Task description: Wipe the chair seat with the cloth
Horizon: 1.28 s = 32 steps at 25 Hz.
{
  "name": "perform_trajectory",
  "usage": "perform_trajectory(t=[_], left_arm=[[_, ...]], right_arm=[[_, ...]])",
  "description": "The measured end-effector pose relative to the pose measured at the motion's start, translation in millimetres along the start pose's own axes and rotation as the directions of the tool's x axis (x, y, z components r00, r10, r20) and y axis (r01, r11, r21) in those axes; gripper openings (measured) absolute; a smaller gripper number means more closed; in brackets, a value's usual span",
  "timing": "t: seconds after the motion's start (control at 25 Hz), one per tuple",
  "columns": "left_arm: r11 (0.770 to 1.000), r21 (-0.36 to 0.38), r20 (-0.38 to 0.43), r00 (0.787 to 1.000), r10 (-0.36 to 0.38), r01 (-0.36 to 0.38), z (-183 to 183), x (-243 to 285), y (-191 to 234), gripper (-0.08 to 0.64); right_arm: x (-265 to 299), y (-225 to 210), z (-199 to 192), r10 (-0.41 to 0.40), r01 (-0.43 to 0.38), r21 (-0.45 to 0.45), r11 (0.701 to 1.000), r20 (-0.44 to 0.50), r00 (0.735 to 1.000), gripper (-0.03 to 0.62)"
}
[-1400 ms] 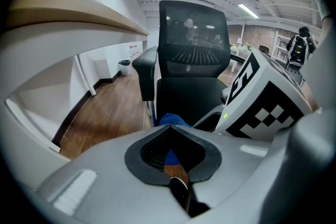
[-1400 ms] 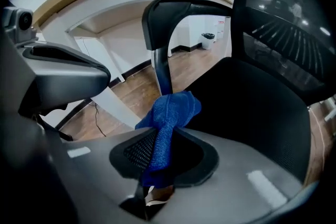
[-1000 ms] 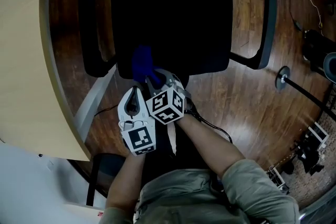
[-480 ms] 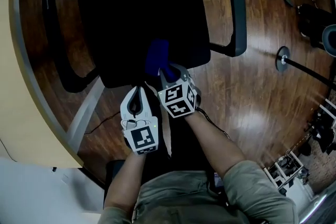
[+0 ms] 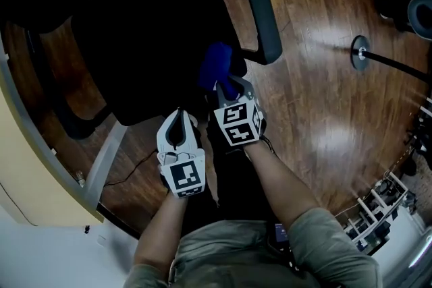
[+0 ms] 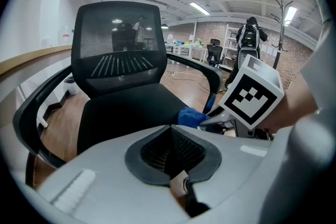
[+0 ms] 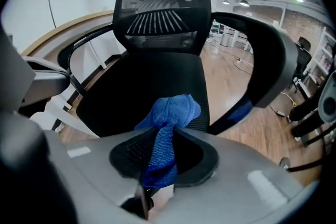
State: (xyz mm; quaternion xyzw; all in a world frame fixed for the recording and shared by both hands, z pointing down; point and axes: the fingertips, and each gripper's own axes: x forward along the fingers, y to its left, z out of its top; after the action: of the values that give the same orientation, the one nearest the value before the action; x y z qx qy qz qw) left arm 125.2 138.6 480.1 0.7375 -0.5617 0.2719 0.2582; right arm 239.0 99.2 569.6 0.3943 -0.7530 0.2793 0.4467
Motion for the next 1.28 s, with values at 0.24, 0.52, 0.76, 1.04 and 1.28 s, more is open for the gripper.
perform_trajectory(t=[0.24, 0.52, 0.76, 1.04, 1.28], left_arm=[[0.998, 0.032, -0.004, 0.999, -0.049, 0.049, 8, 19, -40, 0.005], [0.997, 0.048, -0.018, 0.998, -0.067, 0.068, 12, 36, -71, 0.005], [0.999, 0.028, -0.028, 0.999, -0.036, 0.037, 9, 39, -74, 0.005], [0.999, 0.028, 0.002, 1.0, 0.025, -0.026, 39, 20, -62, 0.005], [0.999, -0.002, 0.032, 0.998, 0.047, -0.047, 73, -20, -51, 0.005]], right_arm=[[-9, -40, -28, -0.025, 0.026, 0.056, 0.998, -0.02, 0.999, 0.078], [-8, -66, -50, -0.013, 0.017, 0.087, 0.996, -0.044, 0.999, 0.078], [-1, -68, -54, 0.016, -0.012, 0.078, 0.997, -0.047, 0.999, 0.078], [-29, -64, -31, 0.047, -0.046, 0.034, 0.998, -0.034, 0.998, 0.078], [-81, -35, -13, 0.102, -0.102, -0.003, 0.995, -0.027, 0.994, 0.078]])
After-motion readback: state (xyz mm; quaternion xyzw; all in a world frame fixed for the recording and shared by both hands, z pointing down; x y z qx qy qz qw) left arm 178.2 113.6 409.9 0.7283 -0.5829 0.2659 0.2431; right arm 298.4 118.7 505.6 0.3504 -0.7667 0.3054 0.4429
